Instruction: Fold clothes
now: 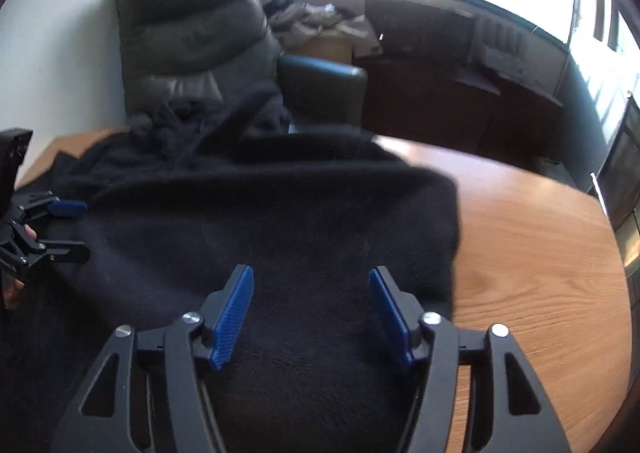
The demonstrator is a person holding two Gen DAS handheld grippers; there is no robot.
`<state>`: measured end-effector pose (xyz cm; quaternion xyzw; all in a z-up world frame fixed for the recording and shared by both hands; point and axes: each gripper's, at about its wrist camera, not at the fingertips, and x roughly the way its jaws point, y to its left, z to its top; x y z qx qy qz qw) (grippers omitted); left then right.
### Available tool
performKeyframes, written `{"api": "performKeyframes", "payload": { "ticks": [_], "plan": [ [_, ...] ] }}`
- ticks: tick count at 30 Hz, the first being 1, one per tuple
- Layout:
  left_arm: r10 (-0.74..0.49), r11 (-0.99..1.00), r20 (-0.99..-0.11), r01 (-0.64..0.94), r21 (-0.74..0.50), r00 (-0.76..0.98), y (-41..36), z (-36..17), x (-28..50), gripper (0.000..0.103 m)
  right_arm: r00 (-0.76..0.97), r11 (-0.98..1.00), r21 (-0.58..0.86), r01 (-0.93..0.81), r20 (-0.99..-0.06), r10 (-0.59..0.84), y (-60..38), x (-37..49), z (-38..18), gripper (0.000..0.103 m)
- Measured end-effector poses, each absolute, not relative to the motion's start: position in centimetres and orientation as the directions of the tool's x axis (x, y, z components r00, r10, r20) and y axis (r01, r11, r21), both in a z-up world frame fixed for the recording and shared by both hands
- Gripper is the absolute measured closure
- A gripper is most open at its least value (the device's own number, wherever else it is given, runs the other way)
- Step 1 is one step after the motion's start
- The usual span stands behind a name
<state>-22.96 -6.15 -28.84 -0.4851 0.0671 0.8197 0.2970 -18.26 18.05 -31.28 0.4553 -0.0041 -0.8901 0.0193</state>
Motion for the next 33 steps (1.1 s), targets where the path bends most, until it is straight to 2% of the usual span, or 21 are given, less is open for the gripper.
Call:
{"api": "performKeyframes", "payload": {
  "ticks": [3, 4, 6, 9, 12, 13, 16, 18, 21, 22, 24, 26, 28, 29, 31, 33],
  "plan": [
    [0.415, -0.818, -0.822, -0.556, -0.148, -0.39, -6.0, -29.1, -22.6, 0.0, -0.593, -1.0, 0.029, -0.008, -0.805, -0.018, 19.4, -19.0, -32.7, 0.046],
    [0.419, -0.82, -0.819, -0.55, -0.156, -0.393, -6.1, -29.1, -22.6, 0.0, -0.584, -0.999, 0.037, -0.029, -0.812, -0.014, 19.9, -19.4, -32.0, 0.047],
    [0.43, -0.822, -0.811, -0.543, -0.171, -0.396, -6.3, -29.1, -22.7, 0.0, -0.641, -0.999, 0.032, -0.03, -0.767, -0.005, 20.3, -19.9, -29.6, 0.046],
    [0.433, -0.821, -0.806, -0.547, -0.166, -0.404, -6.2, -29.2, -22.7, 0.0, -0.727, -1.0, 0.018, 0.005, -0.687, -0.016, 20.4, -22.6, -26.9, 0.036],
    [0.427, -0.821, -0.808, -0.549, -0.158, -0.406, -6.3, -28.8, -22.5, 0.0, -0.656, -1.0, 0.019, -0.01, -0.755, -0.007, 21.4, -27.6, -29.7, 0.036],
    [0.43, -0.821, -0.807, -0.548, -0.163, -0.404, -6.4, -28.7, -22.5, 0.0, -0.595, -0.999, 0.018, -0.038, -0.804, 0.008, 22.2, -29.1, -31.6, 0.037],
    [0.445, -0.824, -0.802, -0.533, -0.192, -0.399, -7.2, -28.3, -22.4, 0.0, -0.561, -0.995, 0.055, -0.079, -0.828, -0.001, 23.5, -30.3, -33.5, 0.039],
    [0.435, -0.84, -0.796, -0.509, -0.19, -0.42, -8.5, -27.9, -22.0, 0.0, -0.565, -0.997, 0.02, -0.079, -0.825, 0.028, 22.9, -30.0, -32.7, 0.039],
    [0.403, -0.871, -0.785, -0.462, -0.17, -0.471, -10.9, -27.9, -21.2, 0.0, -0.636, -0.999, -0.027, -0.022, -0.771, 0.035, 21.1, -28.2, -30.8, 0.037],
    [0.399, -0.876, -0.783, -0.451, -0.171, -0.477, -11.5, -28.1, -21.1, 0.0, -0.608, -0.999, -0.051, -0.016, -0.792, 0.051, 20.6, -27.9, -31.3, 0.033],
    [0.377, -0.873, -0.795, -0.469, -0.134, -0.475, -11.4, -28.6, -20.8, 0.0, -0.489, -0.997, -0.068, -0.037, -0.869, 0.077, 20.7, -27.7, -33.6, 0.034],
    [0.336, -0.865, -0.812, -0.498, -0.066, -0.477, -10.6, -28.6, -20.4, 0.0, -0.534, -0.996, -0.072, -0.058, -0.84, 0.092, 20.3, -26.0, -32.4, 0.034],
    [0.364, -0.859, -0.793, -0.505, -0.083, -0.488, -10.7, -27.9, -19.9, 0.0, -0.646, -0.998, -0.061, -0.017, -0.762, 0.058, 18.9, -23.3, -29.4, 0.033],
    [0.377, -0.859, -0.786, -0.501, -0.1, -0.489, -10.9, -27.8, -19.8, 0.0, -0.683, -0.999, -0.049, 0.001, -0.729, 0.035, 18.1, -22.0, -28.4, 0.029],
    [0.389, -0.866, -0.787, -0.483, -0.134, -0.479, -11.3, -28.5, -19.9, 0.0, -0.66, -0.997, -0.054, 0.052, -0.751, 0.006, 16.1, -20.7, -29.1, 0.026],
    [0.376, -0.863, -0.79, -0.493, -0.108, -0.485, -10.8, -28.9, -19.8, 0.0, -0.63, -0.996, -0.054, 0.065, -0.777, 0.001, 14.7, -20.0, -30.1, 0.026]
  ]
}}
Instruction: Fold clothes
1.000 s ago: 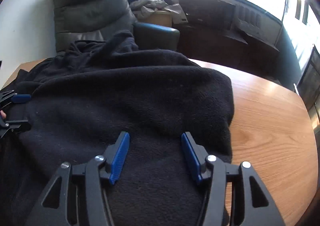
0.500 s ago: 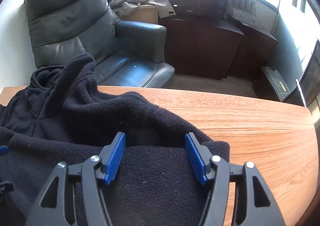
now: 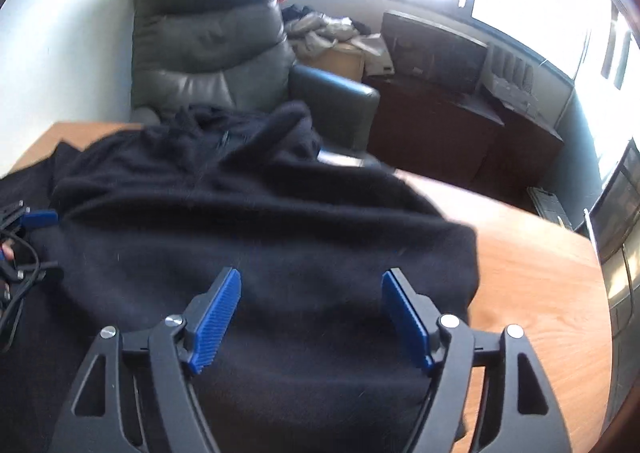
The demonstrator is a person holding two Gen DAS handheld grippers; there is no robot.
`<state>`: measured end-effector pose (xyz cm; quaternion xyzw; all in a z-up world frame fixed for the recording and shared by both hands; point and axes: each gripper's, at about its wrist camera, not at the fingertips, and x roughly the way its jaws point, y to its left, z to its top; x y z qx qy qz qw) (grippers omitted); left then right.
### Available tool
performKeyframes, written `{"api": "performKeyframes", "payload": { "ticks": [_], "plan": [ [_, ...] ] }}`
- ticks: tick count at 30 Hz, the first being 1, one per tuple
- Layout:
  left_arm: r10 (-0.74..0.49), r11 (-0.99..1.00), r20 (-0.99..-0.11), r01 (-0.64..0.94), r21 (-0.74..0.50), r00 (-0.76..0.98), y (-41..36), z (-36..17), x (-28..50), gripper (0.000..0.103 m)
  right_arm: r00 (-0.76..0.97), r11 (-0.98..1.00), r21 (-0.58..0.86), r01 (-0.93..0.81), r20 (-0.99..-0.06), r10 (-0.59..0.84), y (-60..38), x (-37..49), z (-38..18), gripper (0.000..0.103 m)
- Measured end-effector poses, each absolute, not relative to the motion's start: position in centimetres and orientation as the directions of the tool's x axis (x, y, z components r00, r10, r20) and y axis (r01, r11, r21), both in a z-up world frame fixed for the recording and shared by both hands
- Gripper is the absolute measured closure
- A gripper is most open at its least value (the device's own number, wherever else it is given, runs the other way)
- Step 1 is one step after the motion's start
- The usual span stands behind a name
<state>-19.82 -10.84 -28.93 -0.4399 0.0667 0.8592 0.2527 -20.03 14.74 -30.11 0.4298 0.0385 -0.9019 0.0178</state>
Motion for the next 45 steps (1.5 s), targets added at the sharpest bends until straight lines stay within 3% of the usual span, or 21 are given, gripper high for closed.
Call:
{"api": "performKeyframes", "payload": {
  "ticks": [5, 7, 12, 15, 20, 25, 33, 35, 37, 38, 45],
  "plan": [
    [0.412, -0.877, -0.736, -0.453, -0.161, -0.537, -14.0, -25.9, -18.9, 0.0, -0.535, -0.999, -0.05, 0.001, -0.844, 0.042, 13.4, -19.9, -33.3, 0.029],
    [0.403, -0.904, -0.704, -0.376, -0.205, -0.585, -17.9, -24.2, -17.7, 0.0, -0.608, -0.998, -0.012, 0.055, -0.793, -0.024, 11.0, -20.3, -30.4, 0.029],
    [0.231, -0.964, -0.699, -0.063, -0.258, -0.677, -32.0, -21.6, -14.2, 0.0, -0.706, -0.924, -0.038, 0.38, -0.658, -0.263, -0.5, -20.3, -24.0, 0.027],
    [0.128, -0.946, -0.733, 0.14, -0.293, -0.668, -41.0, -22.1, -13.2, 0.0, -0.721, -0.881, -0.073, 0.468, -0.608, -0.332, -5.6, -21.0, -23.0, 0.026],
    [0.075, -0.835, -0.801, 0.402, -0.376, -0.594, -52.3, -25.5, -13.5, 0.0, -0.675, -0.876, -0.028, 0.481, -0.65, -0.35, -9.9, -21.7, -25.0, 0.026],
    [0.135, -0.708, -0.796, 0.505, -0.493, -0.589, -57.3, -29.1, -14.8, 0.0, -0.648, -0.871, -0.026, 0.491, -0.679, -0.345, -10.5, -20.4, -25.5, 0.026],
    [0.102, -0.625, -0.769, 0.56, -0.543, -0.631, -59.8, -29.7, -16.9, 0.002, -0.632, -0.884, -0.016, 0.467, -0.706, -0.32, -9.4, -19.0, -25.2, 0.026],
    [0.067, -0.646, -0.783, 0.571, -0.507, -0.619, -60.0, -29.7, -17.7, 0.02, -0.626, -0.887, -0.009, 0.462, -0.711, -0.319, -9.2, -18.8, -25.4, 0.026],
    [0.033, -0.669, -0.812, 0.59, -0.451, -0.583, -60.3, -30.0, -18.3, 0.082, -0.625, -0.889, -0.003, 0.458, -0.712, -0.32, -9.2, -18.6, -25.5, 0.026],
    [0.034, -0.663, -0.818, 0.599, -0.448, -0.574, -60.3, -30.4, -18.5, 0.09, -0.624, -0.889, -0.002, 0.458, -0.713, -0.32, -9.2, -18.6, -25.6, 0.026],
    [-0.055, -0.715, -0.774, 0.566, -0.41, -0.63, -57.3, -27.6, -19.0, 0.096, -0.63, -0.901, 0.016, 0.434, -0.71, -0.316, -7.0, -16.6, -25.4, 0.026]
  ]
}}
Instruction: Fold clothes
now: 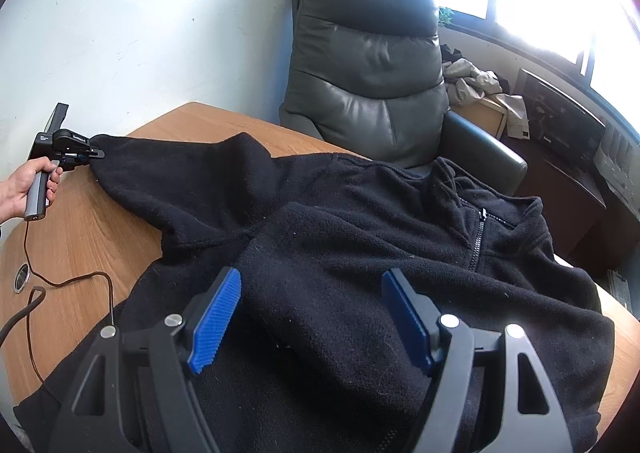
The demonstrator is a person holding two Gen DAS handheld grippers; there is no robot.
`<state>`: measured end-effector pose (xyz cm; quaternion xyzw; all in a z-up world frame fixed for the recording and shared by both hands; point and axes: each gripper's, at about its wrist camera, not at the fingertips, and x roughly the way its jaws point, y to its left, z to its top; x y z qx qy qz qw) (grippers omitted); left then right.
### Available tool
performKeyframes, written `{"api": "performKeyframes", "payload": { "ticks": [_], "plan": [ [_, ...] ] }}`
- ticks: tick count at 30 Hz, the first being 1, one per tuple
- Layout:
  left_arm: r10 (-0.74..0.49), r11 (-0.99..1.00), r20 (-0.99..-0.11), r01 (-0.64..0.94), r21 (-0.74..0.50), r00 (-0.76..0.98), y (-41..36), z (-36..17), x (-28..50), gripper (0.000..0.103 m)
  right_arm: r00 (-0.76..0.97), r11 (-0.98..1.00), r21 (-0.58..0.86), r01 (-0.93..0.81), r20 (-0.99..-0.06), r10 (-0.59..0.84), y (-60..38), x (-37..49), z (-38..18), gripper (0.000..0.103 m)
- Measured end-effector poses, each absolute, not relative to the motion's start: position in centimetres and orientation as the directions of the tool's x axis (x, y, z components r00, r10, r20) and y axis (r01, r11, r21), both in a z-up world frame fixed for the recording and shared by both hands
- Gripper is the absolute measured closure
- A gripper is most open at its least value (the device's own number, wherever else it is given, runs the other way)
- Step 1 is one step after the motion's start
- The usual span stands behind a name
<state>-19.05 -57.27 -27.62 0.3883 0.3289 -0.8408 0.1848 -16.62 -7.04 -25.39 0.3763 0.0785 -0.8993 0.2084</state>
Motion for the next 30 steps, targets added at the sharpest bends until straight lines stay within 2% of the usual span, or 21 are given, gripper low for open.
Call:
{"api": "performKeyframes", "payload": {
  "ticks": [3, 6, 10, 14, 17, 23, 30],
  "plan": [
    [-0.081, -0.779, -0.702, 0.484, -0.398, -0.707, -53.5, -23.1, -19.5, 0.097, -0.64, -0.911, 0.024, 0.412, -0.704, -0.309, -5.7, -15.7, -25.1, 0.026],
    [-0.041, -0.879, -0.614, 0.321, -0.353, -0.788, -45.6, -17.2, -20.8, 0.097, -0.664, -0.922, 0.038, 0.385, -0.683, -0.305, -4.2, -14.9, -24.4, 0.026],
    [0.111, -0.94, -0.516, 0.079, -0.333, -0.85, -33.8, -11.4, -23.3, 0.097, -0.709, -0.937, 0.1, 0.336, -0.628, -0.321, -1.3, -14.0, -22.6, 0.026],
    [0.262, -0.948, -0.475, -0.131, -0.291, -0.84, -19.4, -9.3, -25.1, 0.097, -0.753, -0.941, 0.15, 0.303, -0.567, -0.333, 2.5, -12.8, -20.3, 0.026],
    [0.324, -0.938, -0.529, -0.194, -0.287, -0.784, -9.8, -11.9, -26.8, 0.097, -0.775, -0.942, 0.187, 0.278, -0.535, -0.335, 6.4, -11.6, -18.6, 0.026],
    [0.402, -0.915, -0.627, -0.306, -0.262, -0.667, 4.4, -19.0, -23.6, 0.097, -0.791, -0.955, 0.22, 0.198, -0.54, -0.288, 15.9, -9.0, -17.5, 0.026],
    [0.362, -0.915, -0.731, -0.371, -0.159, -0.579, 10.5, -23.3, -17.4, 0.096, -0.763, -0.948, 0.268, 0.171, -0.573, -0.3, 22.7, -8.1, -19.3, 0.026]
  ]
}}
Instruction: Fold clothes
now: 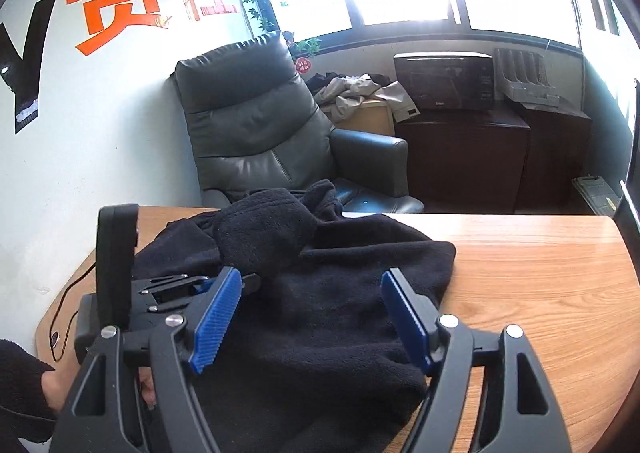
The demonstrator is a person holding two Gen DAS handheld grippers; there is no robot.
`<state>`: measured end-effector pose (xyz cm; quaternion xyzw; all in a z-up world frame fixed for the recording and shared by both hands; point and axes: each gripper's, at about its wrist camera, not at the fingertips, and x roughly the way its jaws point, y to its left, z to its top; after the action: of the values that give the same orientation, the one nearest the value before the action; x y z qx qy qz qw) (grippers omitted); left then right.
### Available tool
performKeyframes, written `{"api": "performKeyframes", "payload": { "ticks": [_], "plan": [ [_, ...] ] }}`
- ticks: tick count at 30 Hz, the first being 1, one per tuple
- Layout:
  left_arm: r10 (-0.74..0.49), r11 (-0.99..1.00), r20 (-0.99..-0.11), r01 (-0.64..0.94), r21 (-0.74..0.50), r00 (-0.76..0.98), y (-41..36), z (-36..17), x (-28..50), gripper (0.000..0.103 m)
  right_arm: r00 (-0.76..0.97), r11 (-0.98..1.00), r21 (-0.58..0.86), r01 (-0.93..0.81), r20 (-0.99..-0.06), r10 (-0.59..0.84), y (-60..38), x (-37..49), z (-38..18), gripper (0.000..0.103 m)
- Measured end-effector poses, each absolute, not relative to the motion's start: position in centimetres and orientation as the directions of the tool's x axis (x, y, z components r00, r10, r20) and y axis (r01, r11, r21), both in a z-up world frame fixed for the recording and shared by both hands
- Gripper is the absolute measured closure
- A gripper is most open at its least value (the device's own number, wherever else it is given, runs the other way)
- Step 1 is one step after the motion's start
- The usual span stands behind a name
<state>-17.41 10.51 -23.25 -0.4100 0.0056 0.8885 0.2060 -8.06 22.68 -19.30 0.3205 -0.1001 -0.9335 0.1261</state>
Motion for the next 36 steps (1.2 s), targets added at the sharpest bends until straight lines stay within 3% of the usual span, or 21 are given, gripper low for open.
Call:
{"api": "performKeyframes", "payload": {
  "ticks": [5, 6, 7, 10, 13, 15, 19, 21, 26, 28, 33, 36],
  "plan": [
    [0.348, -0.903, -0.777, -0.409, -0.128, -0.524, 11.8, -24.5, -17.1, 0.08, -0.735, -0.918, 0.364, 0.159, -0.576, -0.356, 24.1, -9.1, -21.5, 0.025],
    [0.347, -0.902, -0.773, -0.414, -0.12, -0.532, 11.5, -24.2, -16.8, 0.071, -0.734, -0.91, 0.385, 0.152, -0.573, -0.365, 24.1, -9.4, -21.6, 0.025],
    [0.343, -0.904, -0.765, -0.412, -0.111, -0.546, 11.1, -23.9, -16.5, 0.053, -0.732, -0.902, 0.406, 0.145, -0.569, -0.374, 24.0, -9.8, -21.7, 0.023],
    [0.29, -0.926, -0.723, -0.376, -0.046, -0.627, 8.0, -22.3, -14.7, 0.016, -0.729, -0.879, 0.451, 0.152, -0.55, -0.408, 23.3, -11.3, -21.2, 0.017],
    [0.226, -0.944, -0.687, -0.33, 0.021, -0.691, 3.6, -20.9, -13.3, 0.004, -0.685, -0.884, 0.446, 0.141, -0.601, -0.412, 21.4, -13.5, -22.4, 0.009],
    [0.186, -0.951, -0.696, -0.305, 0.051, -0.694, 0.3, -21.3, -13.0, 0.004, -0.619, -0.892, 0.439, 0.113, -0.671, -0.408, 19.9, -15.3, -24.4, 0.009],
    [0.155, -0.965, -0.734, -0.259, 0.03, -0.662, -6.6, -22.9, -13.2, 0.005, -0.573, -0.942, 0.335, -0.031, -0.778, -0.258, 19.1, -16.1, -28.4, 0.013],
    [0.164, -0.965, -0.749, -0.261, 0.012, -0.642, -9.3, -24.0, -13.5, 0.004, -0.567, -0.932, 0.353, -0.087, -0.787, -0.245, 19.8, -15.6, -29.7, 0.023],
    [0.206, -0.962, -0.805, -0.267, -0.061, -0.557, -14.0, -27.4, -15.8, 0.005, -0.585, -0.98, 0.187, -0.063, -0.803, -0.116, 19.2, -14.8, -30.3, 0.054],
    [0.199, -0.968, -0.805, -0.238, -0.075, -0.559, -15.3, -28.6, -16.8, 0.006, -0.584, -0.986, 0.15, -0.075, -0.808, -0.078, 19.0, -14.6, -30.2, 0.058],
    [0.238, -0.971, -0.771, -0.14, -0.193, -0.591, -18.8, -29.3, -18.3, 0.007, -0.562, -0.998, -0.001, -0.062, -0.826, 0.035, 17.3, -14.3, -30.5, 0.059],
    [0.258, -0.963, -0.742, -0.1, -0.251, -0.618, -20.4, -29.3, -18.1, 0.019, -0.554, -0.998, -0.033, -0.063, -0.83, 0.062, 17.0, -14.7, -30.8, 0.058]
  ]
}}
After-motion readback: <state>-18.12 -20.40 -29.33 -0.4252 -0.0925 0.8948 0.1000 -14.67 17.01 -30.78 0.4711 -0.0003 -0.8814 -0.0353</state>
